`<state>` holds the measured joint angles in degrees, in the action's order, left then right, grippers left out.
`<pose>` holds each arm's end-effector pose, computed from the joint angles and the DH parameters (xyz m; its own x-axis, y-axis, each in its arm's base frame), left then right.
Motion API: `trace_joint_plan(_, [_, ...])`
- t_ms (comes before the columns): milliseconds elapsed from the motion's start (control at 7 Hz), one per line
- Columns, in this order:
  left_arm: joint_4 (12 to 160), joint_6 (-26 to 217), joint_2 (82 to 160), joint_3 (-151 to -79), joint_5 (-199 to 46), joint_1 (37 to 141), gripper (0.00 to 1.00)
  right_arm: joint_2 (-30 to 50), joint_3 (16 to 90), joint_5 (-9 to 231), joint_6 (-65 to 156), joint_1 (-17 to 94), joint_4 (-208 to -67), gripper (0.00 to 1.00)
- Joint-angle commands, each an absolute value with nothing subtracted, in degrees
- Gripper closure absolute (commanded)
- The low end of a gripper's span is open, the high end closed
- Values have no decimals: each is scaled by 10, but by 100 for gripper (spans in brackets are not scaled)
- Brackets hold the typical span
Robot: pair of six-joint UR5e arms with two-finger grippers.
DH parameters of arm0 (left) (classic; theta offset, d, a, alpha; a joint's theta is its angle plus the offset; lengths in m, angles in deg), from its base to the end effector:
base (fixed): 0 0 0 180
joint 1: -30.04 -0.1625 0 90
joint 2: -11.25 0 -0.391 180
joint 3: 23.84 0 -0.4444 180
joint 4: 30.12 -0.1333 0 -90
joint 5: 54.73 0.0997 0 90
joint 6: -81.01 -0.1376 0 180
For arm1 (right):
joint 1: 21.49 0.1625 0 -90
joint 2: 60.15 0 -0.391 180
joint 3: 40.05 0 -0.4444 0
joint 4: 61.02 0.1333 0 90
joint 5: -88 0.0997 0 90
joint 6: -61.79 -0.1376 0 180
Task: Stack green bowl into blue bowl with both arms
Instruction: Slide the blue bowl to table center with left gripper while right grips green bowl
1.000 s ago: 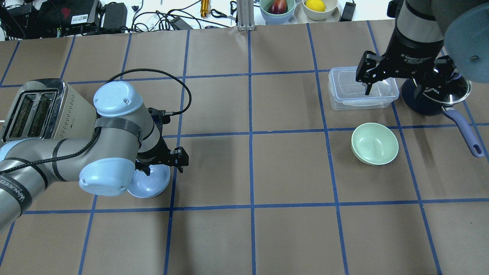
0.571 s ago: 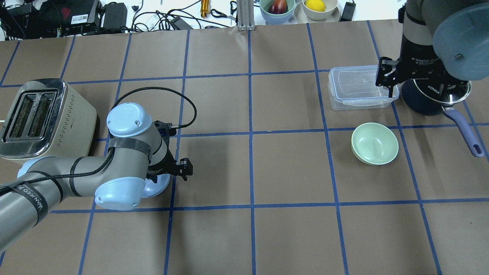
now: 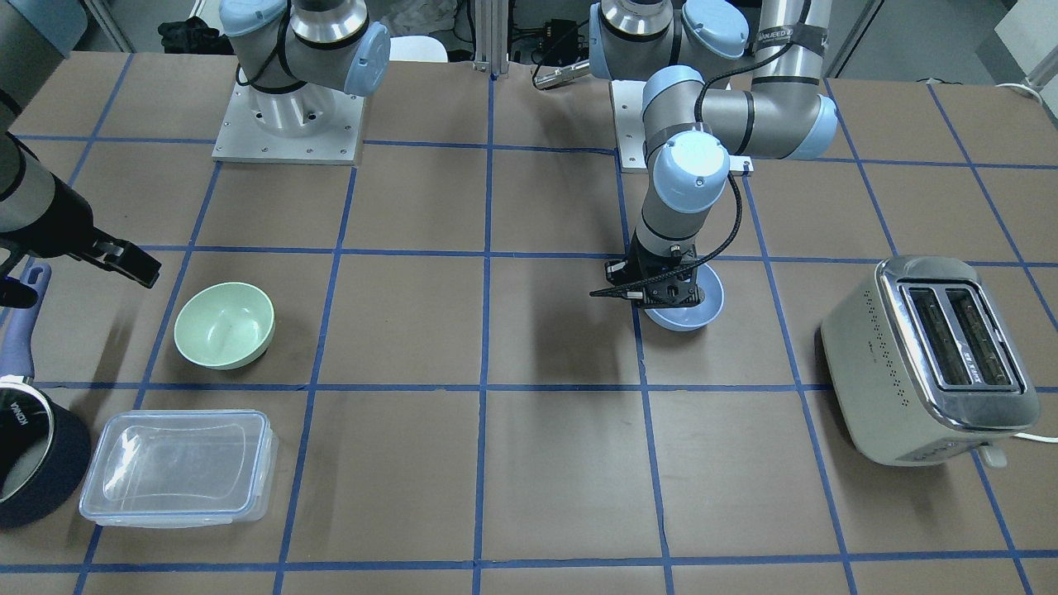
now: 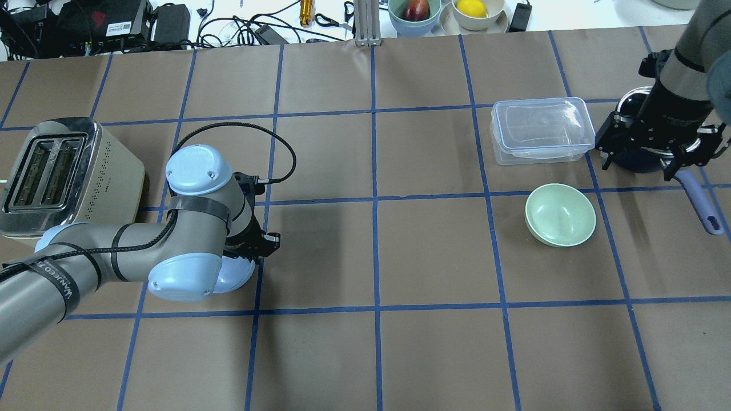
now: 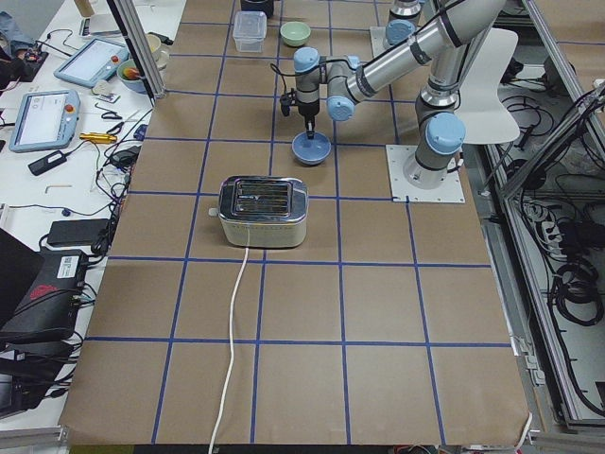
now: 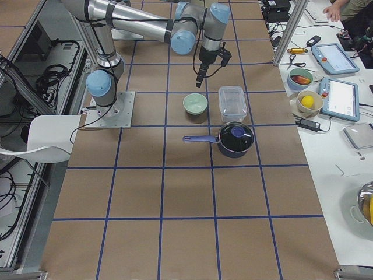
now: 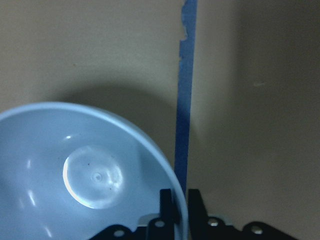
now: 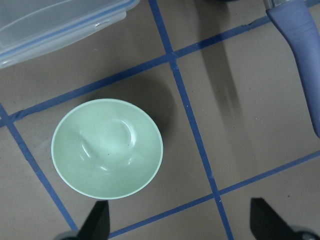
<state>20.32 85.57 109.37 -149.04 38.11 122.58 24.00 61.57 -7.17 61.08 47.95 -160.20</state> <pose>-0.1471 -0.4630 0.1010 -0.9980 -0.0319 -0.0545 -0.0352 0.9975 0.0614 -0.0774 -0.5505 0.2681 -0.9327 0.3490 0.0909 0.3591 0.9223 0.1431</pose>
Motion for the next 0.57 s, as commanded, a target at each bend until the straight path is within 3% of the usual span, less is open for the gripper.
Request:
trace_joint_plan(0, [225,865,1095,-1417,379,1267,100,236,700,-20,619,446,-1731,0])
trace_joint_plan(429, [289,987,1163,-1258,354,1376,100,188,745,-15,598,446,-1807,0])
